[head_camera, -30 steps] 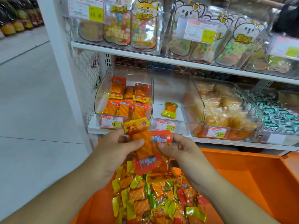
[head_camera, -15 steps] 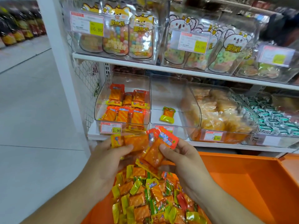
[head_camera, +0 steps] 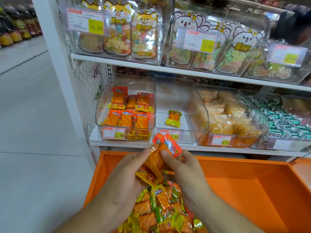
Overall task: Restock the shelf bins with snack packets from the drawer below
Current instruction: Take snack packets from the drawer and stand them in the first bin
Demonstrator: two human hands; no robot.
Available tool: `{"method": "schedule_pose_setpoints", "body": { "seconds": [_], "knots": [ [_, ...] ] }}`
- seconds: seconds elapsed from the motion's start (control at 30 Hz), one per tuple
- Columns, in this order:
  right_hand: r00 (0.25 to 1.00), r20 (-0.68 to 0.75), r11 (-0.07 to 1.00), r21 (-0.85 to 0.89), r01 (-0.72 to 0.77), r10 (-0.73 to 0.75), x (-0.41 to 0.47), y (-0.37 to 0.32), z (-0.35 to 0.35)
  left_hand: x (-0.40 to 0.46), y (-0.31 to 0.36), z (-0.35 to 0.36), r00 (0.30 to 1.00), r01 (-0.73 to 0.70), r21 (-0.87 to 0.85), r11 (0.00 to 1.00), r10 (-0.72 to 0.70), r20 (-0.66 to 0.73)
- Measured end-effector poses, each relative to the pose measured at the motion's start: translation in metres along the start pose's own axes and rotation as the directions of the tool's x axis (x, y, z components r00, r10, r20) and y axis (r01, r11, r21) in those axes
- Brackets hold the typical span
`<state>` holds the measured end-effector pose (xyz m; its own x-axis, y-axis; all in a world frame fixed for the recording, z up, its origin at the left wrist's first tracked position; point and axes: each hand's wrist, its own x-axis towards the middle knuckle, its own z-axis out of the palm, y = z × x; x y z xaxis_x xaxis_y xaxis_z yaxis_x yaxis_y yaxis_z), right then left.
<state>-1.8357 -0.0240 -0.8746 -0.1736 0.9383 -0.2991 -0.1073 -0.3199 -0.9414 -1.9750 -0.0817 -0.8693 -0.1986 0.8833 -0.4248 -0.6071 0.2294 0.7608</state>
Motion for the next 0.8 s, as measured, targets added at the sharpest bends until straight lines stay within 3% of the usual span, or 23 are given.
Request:
{"method": "schedule_pose_setpoints", "body": {
  "seconds": [0.3, 0.57, 0.8],
  "knots": [
    [0.997, -0.038, 0.991, -0.118, 0.060, -0.064, 0.001, 0.000, 0.001, -0.005, -0.001, -0.008, 0.999, -0.018, 0.334, 0.942, 0.027, -0.023],
    [0.989, 0.040, 0.977, -0.154, 0.145, -0.140, 0.001, -0.006, 0.000, -0.008, 0.012, -0.009, 0.977, -0.185, 0.695, 0.694, 0.203, 0.057],
    [0.970, 0.106, 0.940, -0.246, 0.237, -0.217, 0.006, -0.021, 0.016, -0.002, 0.039, -0.019, 0.974, -0.186, 0.782, 0.594, 0.218, 0.066]
  ]
}}
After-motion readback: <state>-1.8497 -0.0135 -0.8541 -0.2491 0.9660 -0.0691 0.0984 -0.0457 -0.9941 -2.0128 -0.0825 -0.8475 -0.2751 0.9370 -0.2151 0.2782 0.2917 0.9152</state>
